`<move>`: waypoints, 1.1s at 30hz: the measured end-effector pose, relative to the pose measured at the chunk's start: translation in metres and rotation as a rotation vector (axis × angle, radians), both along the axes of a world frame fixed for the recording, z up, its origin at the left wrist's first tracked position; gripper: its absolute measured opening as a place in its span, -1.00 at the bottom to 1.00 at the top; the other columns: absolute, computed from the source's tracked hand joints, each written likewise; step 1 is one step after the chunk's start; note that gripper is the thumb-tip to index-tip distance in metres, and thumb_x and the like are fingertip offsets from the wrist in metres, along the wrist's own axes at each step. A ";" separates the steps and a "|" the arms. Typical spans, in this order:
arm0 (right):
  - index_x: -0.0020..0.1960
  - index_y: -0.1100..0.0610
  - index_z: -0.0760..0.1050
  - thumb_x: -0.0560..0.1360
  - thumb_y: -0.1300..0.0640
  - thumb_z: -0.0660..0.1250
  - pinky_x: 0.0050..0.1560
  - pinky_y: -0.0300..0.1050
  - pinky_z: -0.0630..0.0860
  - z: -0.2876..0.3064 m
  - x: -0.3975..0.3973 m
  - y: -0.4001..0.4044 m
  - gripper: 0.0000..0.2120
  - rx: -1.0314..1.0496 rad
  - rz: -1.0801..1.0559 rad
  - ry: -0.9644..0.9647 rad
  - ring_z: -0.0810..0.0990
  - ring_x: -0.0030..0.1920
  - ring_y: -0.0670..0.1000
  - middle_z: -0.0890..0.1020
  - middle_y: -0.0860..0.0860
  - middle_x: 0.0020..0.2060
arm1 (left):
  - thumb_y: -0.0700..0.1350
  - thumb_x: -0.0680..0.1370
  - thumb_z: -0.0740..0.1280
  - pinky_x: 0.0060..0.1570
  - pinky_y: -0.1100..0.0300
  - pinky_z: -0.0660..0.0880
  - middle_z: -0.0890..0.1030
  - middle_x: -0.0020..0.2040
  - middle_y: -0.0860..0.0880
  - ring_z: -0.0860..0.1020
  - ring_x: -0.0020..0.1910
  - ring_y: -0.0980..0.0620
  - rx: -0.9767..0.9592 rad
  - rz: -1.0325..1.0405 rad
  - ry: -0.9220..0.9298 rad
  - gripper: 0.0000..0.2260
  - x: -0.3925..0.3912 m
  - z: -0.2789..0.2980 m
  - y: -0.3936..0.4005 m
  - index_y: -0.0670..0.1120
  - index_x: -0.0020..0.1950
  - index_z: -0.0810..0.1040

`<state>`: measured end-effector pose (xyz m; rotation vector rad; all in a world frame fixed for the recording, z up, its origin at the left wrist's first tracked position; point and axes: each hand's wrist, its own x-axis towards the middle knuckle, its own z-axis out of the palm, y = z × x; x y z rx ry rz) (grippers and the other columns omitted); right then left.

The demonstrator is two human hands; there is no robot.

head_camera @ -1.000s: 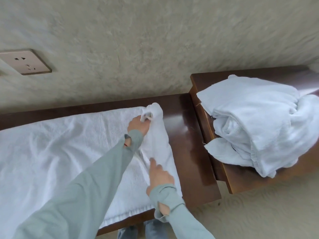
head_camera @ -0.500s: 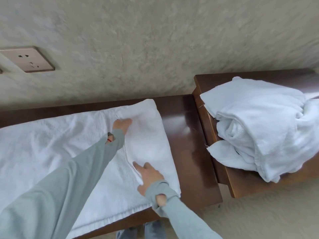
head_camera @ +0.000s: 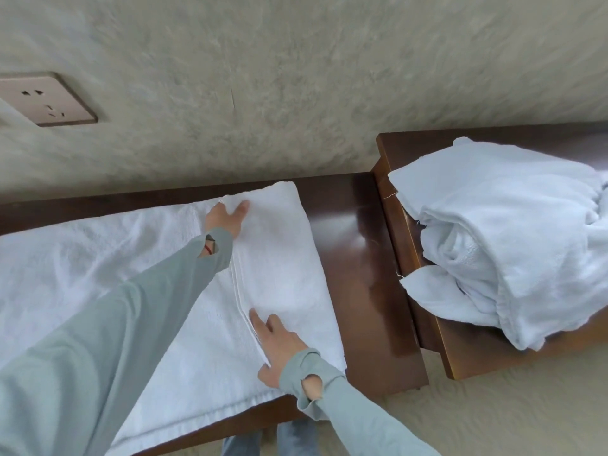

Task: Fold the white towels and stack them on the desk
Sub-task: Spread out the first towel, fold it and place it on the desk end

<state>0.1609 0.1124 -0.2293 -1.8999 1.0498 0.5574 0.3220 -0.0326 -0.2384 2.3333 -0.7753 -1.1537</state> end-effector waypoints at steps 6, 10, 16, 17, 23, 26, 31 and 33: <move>0.37 0.16 0.34 0.51 0.13 0.27 0.23 -0.01 0.43 0.009 -0.024 -0.021 -0.56 0.068 0.001 -0.254 0.47 0.06 0.08 0.41 0.13 0.21 | -0.01 0.54 0.31 -0.17 0.16 0.40 0.44 0.00 -0.06 0.43 -0.02 -0.01 -0.212 -0.103 -0.012 -0.61 0.024 0.003 0.002 -0.15 0.30 0.41; 0.30 -0.08 0.40 0.42 -0.07 0.15 0.27 0.13 0.39 -0.021 -0.049 -0.050 -0.55 -0.614 0.001 -0.134 0.25 0.31 0.13 0.38 0.07 0.33 | -0.12 0.55 0.30 -0.32 0.16 0.45 0.47 -0.04 -0.11 0.46 -0.12 -0.05 -0.158 -0.257 -0.052 -0.73 0.031 -0.002 -0.003 -0.11 0.23 0.46; 0.47 -0.21 0.06 0.49 -0.19 0.01 0.32 0.26 0.17 -0.042 -0.058 -0.041 -0.45 -0.671 0.181 0.080 -0.01 0.48 0.21 0.07 0.04 0.52 | -0.35 0.52 0.21 -0.03 0.06 0.41 0.48 0.16 -0.24 0.46 0.03 -0.17 -0.128 -0.111 -0.308 -0.62 0.012 0.002 0.007 -0.14 0.33 0.37; 0.47 -0.20 0.07 0.49 -0.20 0.00 0.33 0.27 0.14 -0.041 -0.058 -0.042 -0.45 -0.671 0.183 0.099 0.00 0.49 0.22 0.08 0.05 0.52 | -0.41 0.44 0.20 0.12 0.02 0.38 0.42 0.25 -0.23 0.42 0.15 -0.21 -0.213 -0.256 -0.515 -0.50 0.005 0.003 0.010 -0.11 0.36 0.34; 0.48 -0.15 0.07 0.50 -0.17 -0.01 0.36 0.25 0.14 -0.042 -0.060 -0.037 -0.44 -0.667 0.143 0.115 0.01 0.50 0.19 0.08 0.03 0.53 | 0.20 0.56 -0.20 0.43 -0.22 -0.22 -0.24 0.54 -0.05 -0.19 0.52 -0.22 -0.233 -1.045 -0.810 -0.48 -0.026 -0.031 0.027 0.16 0.53 -0.11; 0.50 -0.14 0.04 0.49 -0.18 -0.01 0.36 0.21 0.19 -0.042 -0.058 -0.035 -0.42 -0.620 0.099 0.127 -0.01 0.50 0.19 0.05 0.04 0.53 | 0.23 0.46 -0.47 0.36 -0.16 -0.45 -0.50 0.41 -0.03 -0.43 0.44 -0.16 -0.130 -1.013 -0.845 -0.46 -0.030 -0.050 0.033 0.15 0.42 -0.45; 0.44 -0.25 -0.19 0.46 -0.19 0.25 0.46 -0.01 0.06 -0.026 -0.050 -0.030 -0.25 -0.433 -0.401 -0.025 -0.09 0.46 0.02 -0.16 -0.08 0.48 | 0.18 0.57 -0.21 0.44 -0.16 -0.25 -0.32 0.52 -0.11 -0.28 0.50 -0.23 -0.179 -0.881 -0.772 -0.46 -0.038 -0.032 0.040 0.10 0.51 -0.27; 0.47 -0.17 -0.11 0.36 -0.16 0.41 0.42 -0.05 0.21 -0.019 -0.047 -0.031 -0.10 -0.318 -0.659 -0.054 0.12 0.43 0.01 0.03 -0.06 0.45 | 0.21 0.55 -0.27 0.48 -0.15 -0.16 -0.28 0.54 -0.10 -0.26 0.50 -0.21 -0.193 -0.824 -0.765 -0.42 -0.036 -0.033 0.058 0.05 0.53 -0.22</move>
